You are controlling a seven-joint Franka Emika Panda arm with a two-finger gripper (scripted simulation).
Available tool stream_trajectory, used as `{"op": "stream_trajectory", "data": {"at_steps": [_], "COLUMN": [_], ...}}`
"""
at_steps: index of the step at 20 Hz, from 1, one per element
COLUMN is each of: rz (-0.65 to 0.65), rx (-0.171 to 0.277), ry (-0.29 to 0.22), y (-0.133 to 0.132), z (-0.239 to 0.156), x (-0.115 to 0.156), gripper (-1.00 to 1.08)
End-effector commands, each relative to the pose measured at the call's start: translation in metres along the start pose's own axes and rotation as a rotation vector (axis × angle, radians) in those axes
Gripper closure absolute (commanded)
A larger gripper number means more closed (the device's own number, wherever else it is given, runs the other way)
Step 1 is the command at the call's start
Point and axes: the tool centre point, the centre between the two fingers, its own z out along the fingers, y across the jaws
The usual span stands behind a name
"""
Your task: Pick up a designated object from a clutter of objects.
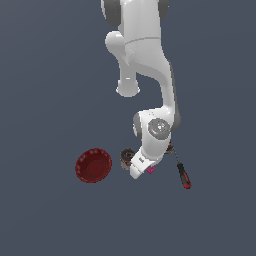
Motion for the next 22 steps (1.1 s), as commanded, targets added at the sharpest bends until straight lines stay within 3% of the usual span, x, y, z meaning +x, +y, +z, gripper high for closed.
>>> {"op": "stream_trajectory", "data": {"at_steps": [1, 3, 4, 22], "rz": [0.000, 0.000, 0.000, 0.000], "rx": [-0.001, -0.001, -0.001, -0.001], "ry": [0.001, 0.001, 0.001, 0.001], "y": [0.001, 0.001, 0.001, 0.003], "z": [0.005, 0.006, 0.006, -0.006], "x": [0.001, 0.001, 0.001, -0.009], "gripper": [-0.92, -0.92, 1.08, 1.08]}}
